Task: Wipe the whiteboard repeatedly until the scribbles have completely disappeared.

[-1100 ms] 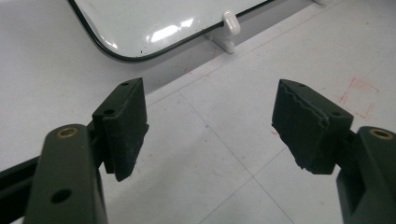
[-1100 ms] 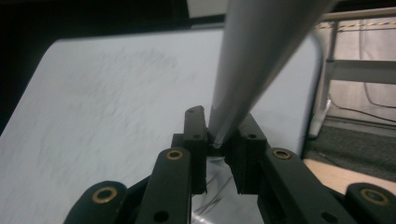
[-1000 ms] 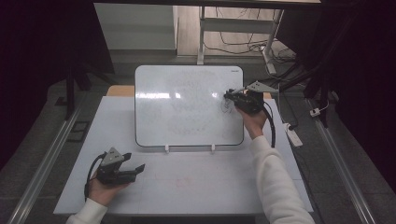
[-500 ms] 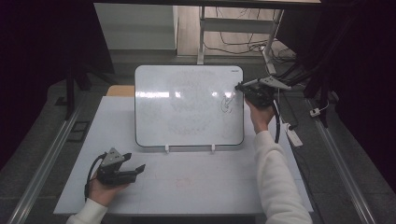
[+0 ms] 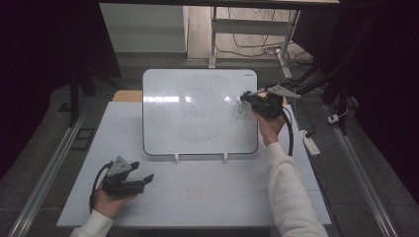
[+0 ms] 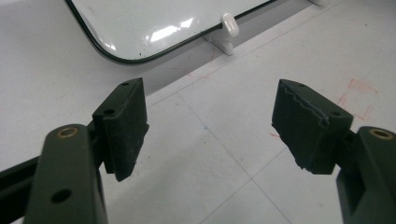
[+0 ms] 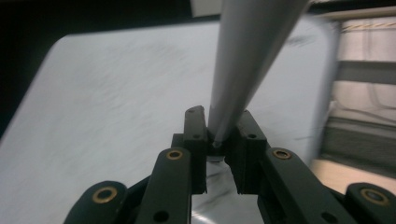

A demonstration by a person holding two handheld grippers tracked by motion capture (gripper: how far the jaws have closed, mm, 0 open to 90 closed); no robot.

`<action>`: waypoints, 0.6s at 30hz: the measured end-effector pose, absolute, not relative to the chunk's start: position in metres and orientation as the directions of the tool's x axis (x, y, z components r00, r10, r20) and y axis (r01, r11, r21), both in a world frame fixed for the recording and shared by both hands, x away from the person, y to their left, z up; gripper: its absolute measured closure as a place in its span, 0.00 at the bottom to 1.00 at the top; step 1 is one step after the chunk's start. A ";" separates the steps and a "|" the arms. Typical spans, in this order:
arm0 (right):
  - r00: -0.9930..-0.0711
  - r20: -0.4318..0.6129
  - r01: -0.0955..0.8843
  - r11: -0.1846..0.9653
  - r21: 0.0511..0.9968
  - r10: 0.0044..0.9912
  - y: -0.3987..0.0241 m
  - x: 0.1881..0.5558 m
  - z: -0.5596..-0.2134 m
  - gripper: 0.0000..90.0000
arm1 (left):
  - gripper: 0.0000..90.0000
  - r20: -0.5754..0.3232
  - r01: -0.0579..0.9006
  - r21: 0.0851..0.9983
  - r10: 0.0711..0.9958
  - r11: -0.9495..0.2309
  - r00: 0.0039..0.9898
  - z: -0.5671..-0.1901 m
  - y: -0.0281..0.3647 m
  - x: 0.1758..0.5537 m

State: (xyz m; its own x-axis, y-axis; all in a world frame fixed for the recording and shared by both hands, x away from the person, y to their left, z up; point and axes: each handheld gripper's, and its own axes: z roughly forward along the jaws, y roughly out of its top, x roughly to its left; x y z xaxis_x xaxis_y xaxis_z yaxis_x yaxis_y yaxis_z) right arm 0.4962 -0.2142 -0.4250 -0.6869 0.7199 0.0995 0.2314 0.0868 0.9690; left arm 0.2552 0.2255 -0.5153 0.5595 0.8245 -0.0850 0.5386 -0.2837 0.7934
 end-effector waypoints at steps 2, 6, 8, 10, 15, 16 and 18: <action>-0.715 0.043 0.206 0.152 0.967 0.698 -0.202 0.490 -0.429 0.86 | 0.31 -0.087 0.541 0.793 0.825 -0.282 0.558 -0.515 0.226 0.255; -0.628 0.117 0.227 0.038 0.973 0.769 -0.230 0.500 -0.422 0.86 | 0.31 -0.083 0.534 0.797 0.825 -0.281 0.559 -0.514 0.226 0.253; -0.628 0.133 0.233 0.022 0.972 0.767 -0.232 0.500 -0.422 0.86 | 0.31 -0.085 0.535 0.797 0.824 -0.281 0.560 -0.515 0.226 0.254; -0.647 0.111 0.235 0.058 0.970 0.754 -0.224 0.494 -0.425 0.86 | 0.31 -0.085 0.538 0.793 0.824 -0.284 0.561 -0.515 0.225 0.256; -0.663 0.052 0.214 0.123 0.969 0.747 -0.223 0.490 -0.426 0.86 | 0.31 -0.086 0.538 0.795 0.826 -0.280 0.557 -0.515 0.226 0.254; -0.663 0.052 0.214 0.123 0.969 0.747 -0.223 0.490 -0.426 0.86 | 0.31 -0.086 0.537 0.796 0.826 -0.280 0.558 -0.515 0.226 0.254; -0.603 0.107 0.222 0.038 0.974 0.790 -0.241 0.497 -0.421 0.86 | 0.31 -0.084 0.535 0.796 0.824 -0.282 0.560 -0.515 0.225 0.254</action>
State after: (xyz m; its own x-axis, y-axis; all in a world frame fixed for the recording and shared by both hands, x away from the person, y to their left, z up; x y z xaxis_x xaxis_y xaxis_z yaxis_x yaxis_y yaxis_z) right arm 0.4972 -0.2407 -0.4207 -0.6034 0.7903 0.1066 0.2224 0.0384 0.9742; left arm 0.2541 0.2252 -0.5146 0.5597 0.8244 -0.0842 0.5353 -0.2821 0.7962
